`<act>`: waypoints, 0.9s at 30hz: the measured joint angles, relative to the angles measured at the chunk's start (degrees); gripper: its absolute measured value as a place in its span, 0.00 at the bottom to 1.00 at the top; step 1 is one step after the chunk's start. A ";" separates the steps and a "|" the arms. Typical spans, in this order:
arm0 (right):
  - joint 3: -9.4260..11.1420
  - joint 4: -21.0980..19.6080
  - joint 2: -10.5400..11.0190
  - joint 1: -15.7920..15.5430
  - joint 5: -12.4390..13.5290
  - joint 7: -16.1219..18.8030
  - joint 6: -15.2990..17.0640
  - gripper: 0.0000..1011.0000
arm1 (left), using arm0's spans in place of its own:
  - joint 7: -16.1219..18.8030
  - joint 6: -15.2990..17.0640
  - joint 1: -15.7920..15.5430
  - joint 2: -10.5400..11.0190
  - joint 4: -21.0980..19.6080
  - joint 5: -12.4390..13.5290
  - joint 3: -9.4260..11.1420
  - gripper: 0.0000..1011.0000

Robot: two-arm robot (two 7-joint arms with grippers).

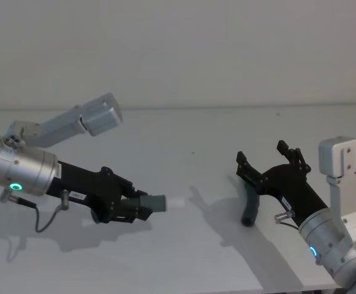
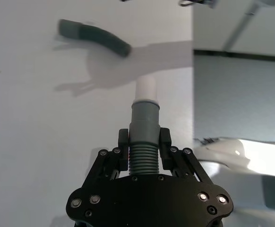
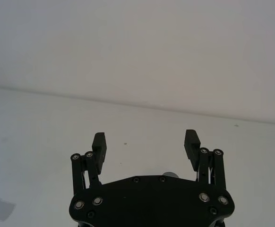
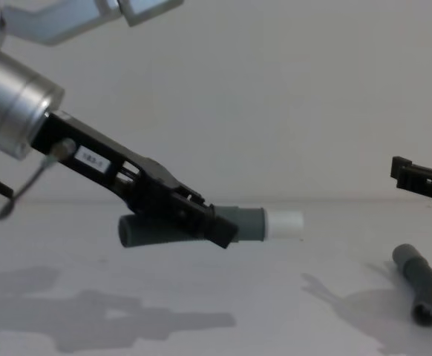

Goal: Use both hands to pick up one end of the pipe from the table, align the ends, and insert them.

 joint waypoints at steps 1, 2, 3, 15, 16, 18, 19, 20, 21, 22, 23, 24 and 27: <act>0.00 0.00 0.00 0.00 0.00 0.00 0.00 0.99 | -1.69 0.01 -0.91 0.36 0.32 -0.10 0.59 0.34; 0.00 0.00 0.00 0.00 0.00 0.00 0.00 0.99 | -2.78 0.01 -1.37 0.54 0.50 -0.15 0.89 0.34; 0.00 0.00 0.00 0.00 0.00 0.00 0.00 0.99 | -3.57 0.01 -1.92 0.77 0.72 -0.18 1.25 0.34; 0.00 0.00 0.00 0.00 0.00 0.00 0.00 0.99 | -11.86 -0.32 -6.04 3.52 2.15 -1.14 3.54 0.34; 0.00 0.00 0.00 0.00 0.00 0.00 0.00 0.99 | -12.09 -0.36 -6.20 3.72 2.19 -1.21 3.61 0.34; 0.00 0.00 0.00 0.00 0.00 0.00 0.00 0.99 | -12.72 -0.49 -6.48 4.15 2.25 -1.43 3.69 0.34; 0.00 0.00 0.00 0.00 0.00 0.00 0.00 0.99 | -12.87 -0.54 -6.56 4.29 2.27 -1.49 3.70 0.34; 0.00 0.00 0.00 0.00 0.00 0.00 0.00 0.99 | -12.98 -0.57 -6.62 4.44 2.27 -1.55 3.70 0.34; 0.00 0.00 0.00 0.00 0.00 0.00 0.00 0.99 | -13.12 -0.64 -6.72 4.66 2.30 -1.66 3.70 0.34; 0.00 0.00 0.00 0.00 0.00 0.00 0.00 0.99 | -13.16 -0.67 -6.75 4.76 2.31 -1.72 3.71 0.34; 0.00 0.00 0.00 0.00 0.00 0.00 0.00 0.99 | -13.22 -0.80 -6.78 4.98 2.34 -1.87 3.71 0.34; 0.00 0.00 0.00 0.00 0.00 0.00 0.00 0.99 | -13.23 -0.86 -6.79 5.02 2.35 -1.93 3.70 0.34; 0.00 0.00 0.00 0.00 0.00 0.00 0.00 0.99 | -13.16 -1.10 -6.78 5.32 2.45 -2.19 3.61 0.34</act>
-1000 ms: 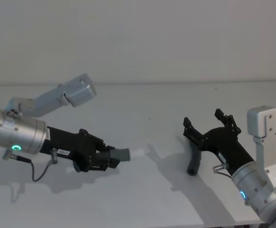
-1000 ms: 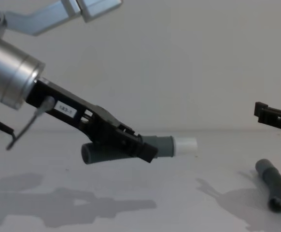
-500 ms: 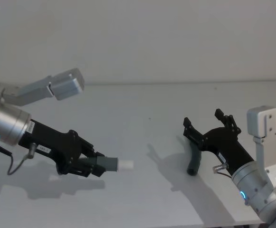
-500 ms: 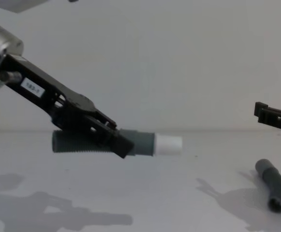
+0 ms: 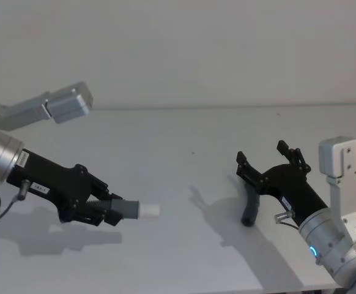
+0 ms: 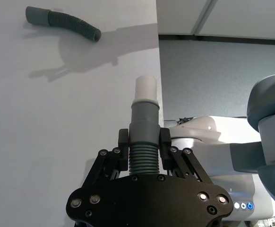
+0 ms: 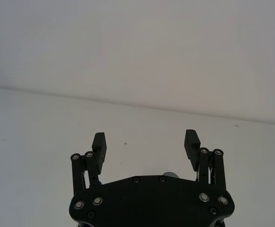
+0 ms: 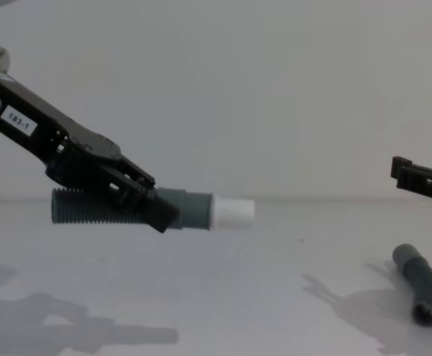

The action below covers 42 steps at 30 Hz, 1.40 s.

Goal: Use both hands to pick up one end of the pipe from the table, align the ends, and insert them.

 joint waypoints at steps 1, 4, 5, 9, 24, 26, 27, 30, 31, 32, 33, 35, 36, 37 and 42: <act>0.00 0.00 0.00 0.00 0.00 0.00 0.00 0.99 | 0.04 -0.06 0.02 0.07 0.03 -0.07 -0.05 0.34; 0.00 0.00 0.00 0.00 0.00 0.00 0.00 0.99 | 0.30 -0.35 0.18 0.22 0.25 -0.27 -0.16 0.34; 0.00 0.00 0.00 0.00 0.00 0.00 0.00 0.99 | 0.42 -0.43 0.22 0.24 0.31 -0.34 -0.17 0.34; 0.00 0.00 0.00 0.00 0.00 0.00 0.00 0.99 | 0.93 -0.93 0.40 0.26 0.88 -0.54 -0.20 0.34; 0.05 -0.44 -0.01 0.00 0.00 -0.05 1.14 0.99 | 1.83 -2.42 0.35 -0.23 2.63 -0.75 0.24 0.34; 0.06 -0.72 0.00 0.02 -0.01 -0.17 1.93 0.99 | 1.86 -2.49 0.34 -0.26 2.71 -0.76 0.27 0.34; 0.07 -0.88 -0.01 0.03 -0.02 -0.27 2.33 0.99 | 1.87 -2.52 0.34 -0.27 2.76 -0.76 0.28 0.34; 0.09 -1.68 0.01 0.07 -0.14 -0.81 4.64 0.99 | 1.94 -2.63 0.32 -0.32 2.90 -0.79 0.32 0.34; 0.09 -2.09 0.01 0.10 -0.21 -1.09 5.90 0.99 | 1.97 -2.67 0.31 -0.33 2.95 -0.80 0.34 0.34; 0.08 -2.29 0.01 0.11 -0.28 -1.26 6.82 0.99 | 1.98 -2.68 0.31 -0.34 2.97 -0.81 0.35 0.34; 0.08 -2.52 0.02 0.13 -0.34 -1.49 7.47 0.99 | 2.00 -2.70 0.31 -0.35 3.00 -0.81 0.36 0.34; 0.02 -3.29 0.02 0.19 -0.59 -2.07 9.67 0.99 | 2.03 -2.74 0.30 -0.36 3.06 -0.82 0.37 0.34; -0.01 -3.54 0.01 0.20 -0.70 -2.34 10.73 0.99 | 2.04 -2.76 0.29 -0.37 3.08 -0.83 0.38 0.34; -0.13 -4.05 -0.02 0.23 -0.87 -2.78 12.27 0.99 | 2.05 -2.80 0.29 -0.38 3.12 -0.83 0.39 0.34; -0.60 -5.28 -0.26 0.33 -1.53 -4.19 17.62 0.99 | 2.08 -2.87 0.27 -0.40 3.20 -0.83 0.41 0.34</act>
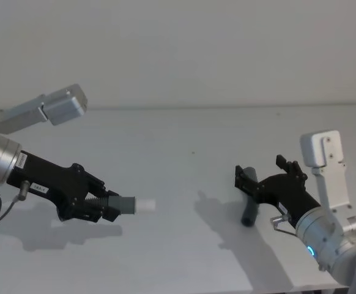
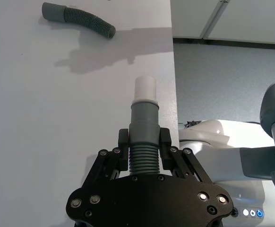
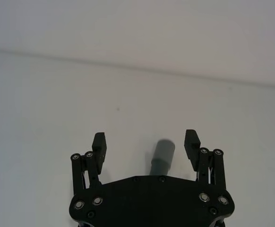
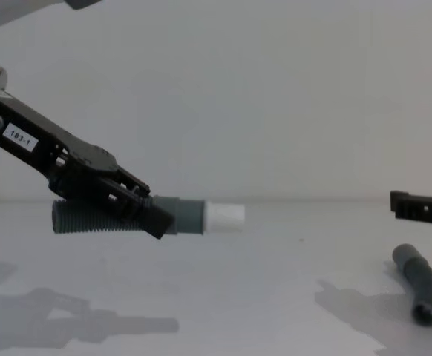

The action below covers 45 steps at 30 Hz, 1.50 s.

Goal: Use both hands to pick up one end of the pipe from the table, align the ends, and insert them.

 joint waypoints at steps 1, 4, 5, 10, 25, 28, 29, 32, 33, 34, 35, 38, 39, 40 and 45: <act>-0.20 -0.29 -0.13 0.05 -0.20 -0.42 1.44 0.99 | 0.01 -0.01 0.00 -0.01 0.02 0.00 0.01 0.34; -0.74 -0.60 -0.42 0.24 -0.63 -1.13 4.05 0.99 | 0.03 -0.04 0.00 -0.02 0.05 0.00 0.03 0.34; -0.74 -0.60 -0.42 0.24 -0.63 -1.13 4.05 0.99 | 0.04 -0.05 0.00 -0.03 0.06 0.00 0.03 0.34; -1.61 -0.31 -0.90 0.98 -1.38 -1.87 7.39 0.99 | 0.08 -0.08 0.00 -0.05 0.09 0.00 0.06 0.34; -2.03 3.46 -2.81 4.64 -2.52 -3.11 12.52 0.99 | 0.09 -0.14 0.00 -0.06 0.16 0.01 0.06 0.34; -1.65 4.24 -3.28 5.57 -2.58 -3.45 13.56 0.99 | 0.09 -0.14 0.00 -0.06 0.16 0.01 0.06 0.34; -1.55 4.44 -3.39 5.80 -2.58 -3.47 13.72 0.99 | 0.08 -0.14 0.00 -0.06 0.16 0.01 0.06 0.34; -1.02 5.30 -3.87 6.93 -2.55 -3.59 15.21 0.99 | 0.08 -0.14 0.00 -0.06 0.15 0.01 0.06 0.34; -1.02 5.30 -3.87 6.93 -2.55 -3.59 15.21 0.99 | 0.08 -0.14 0.00 -0.06 0.15 0.01 0.06 0.34; -0.82 5.60 -4.04 7.30 -2.50 -3.61 15.67 0.99 | 0.08 -0.14 0.00 -0.06 0.15 0.01 0.06 0.34; -0.69 5.79 -4.16 7.54 -2.47 -3.62 15.89 0.99 | 0.08 -0.14 0.00 -0.06 0.16 0.01 0.06 0.34; -0.27 6.35 -4.55 8.22 -2.32 -3.68 16.85 0.99 | 0.08 -0.14 0.00 -0.06 0.15 0.01 0.06 0.34; -0.18 6.47 -4.63 8.36 -2.27 -3.69 17.17 0.99 | 0.08 -0.14 0.00 -0.06 0.16 0.01 0.06 0.34; -0.03 6.67 -4.80 8.57 -2.17 -3.70 17.64 0.99 | 0.08 -0.14 0.00 -0.06 0.15 0.01 0.06 0.34; 0.35 7.08 -5.29 9.01 -1.85 -3.69 19.01 0.99 | 0.08 -0.14 0.00 -0.06 0.15 0.01 0.06 0.34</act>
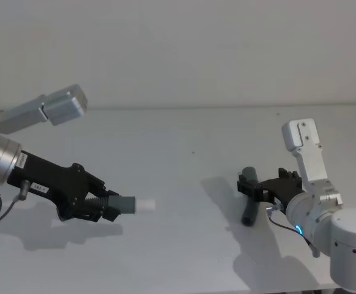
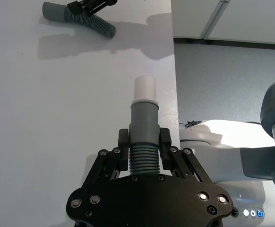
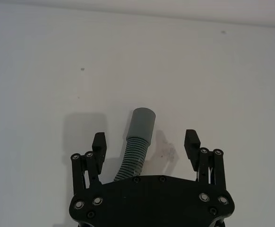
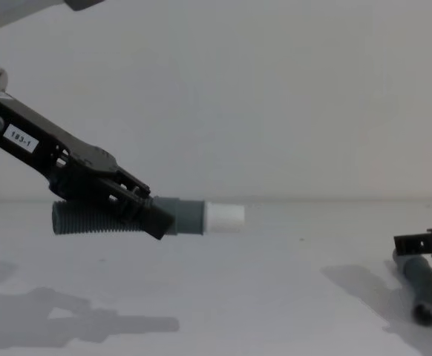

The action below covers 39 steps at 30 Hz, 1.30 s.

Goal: Use both hands to pick up one end of the pipe from the table, align the ends, and insert them.

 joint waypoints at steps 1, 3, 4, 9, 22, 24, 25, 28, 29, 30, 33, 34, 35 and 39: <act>0.09 0.04 -0.11 0.05 0.09 0.03 0.54 0.99 | 0.00 0.00 0.00 0.00 0.00 0.00 0.00 0.34; 0.13 0.07 -0.25 0.07 0.19 0.10 0.97 0.99 | 0.00 0.00 0.00 0.00 0.00 0.00 0.00 0.34; 0.16 0.07 -0.30 0.08 0.23 0.13 1.24 0.99 | 0.00 0.01 0.00 0.00 0.00 0.00 0.00 0.34; 0.18 0.07 -0.64 0.07 0.39 0.46 2.59 0.99 | 0.00 0.01 0.00 0.00 0.00 0.00 0.00 0.34; -0.67 1.76 -0.79 1.27 -0.17 1.58 3.96 0.99 | 0.00 0.01 0.00 0.00 0.00 0.00 -0.01 0.34; -0.79 2.08 -0.77 1.49 -0.34 1.71 3.99 0.99 | 0.00 0.01 0.00 0.00 0.00 0.00 0.00 0.34; -0.92 2.42 -0.75 1.71 -0.47 1.88 4.00 0.99 | 0.00 0.01 0.00 0.00 0.00 0.00 0.00 0.34; -1.10 2.83 -0.72 2.00 -0.66 2.07 4.02 0.99 | 0.00 0.01 0.00 0.00 0.00 0.00 0.00 0.34; -1.23 3.11 -0.68 2.20 -0.80 2.24 4.04 0.99 | 0.00 0.01 0.00 0.00 0.00 0.00 0.00 0.34; -1.31 3.34 -0.65 2.36 -0.90 2.40 4.07 0.99 | 0.00 0.01 0.00 0.00 0.00 0.00 0.00 0.34; -1.45 3.68 -0.59 2.57 -1.09 2.55 4.12 0.99 | 0.00 0.01 0.00 0.00 0.00 0.00 0.00 0.34; -1.49 3.83 -0.58 2.62 -1.15 2.61 4.14 0.99 | 0.00 0.01 0.00 0.00 0.00 0.00 0.00 0.34; -1.56 4.05 -0.56 2.72 -1.30 2.74 4.19 0.99 | 0.00 0.01 0.00 0.00 0.00 0.00 0.00 0.34; -1.71 4.52 -0.53 2.86 -1.63 2.86 4.26 0.96 | 0.00 0.01 0.00 0.00 0.00 0.00 0.00 0.34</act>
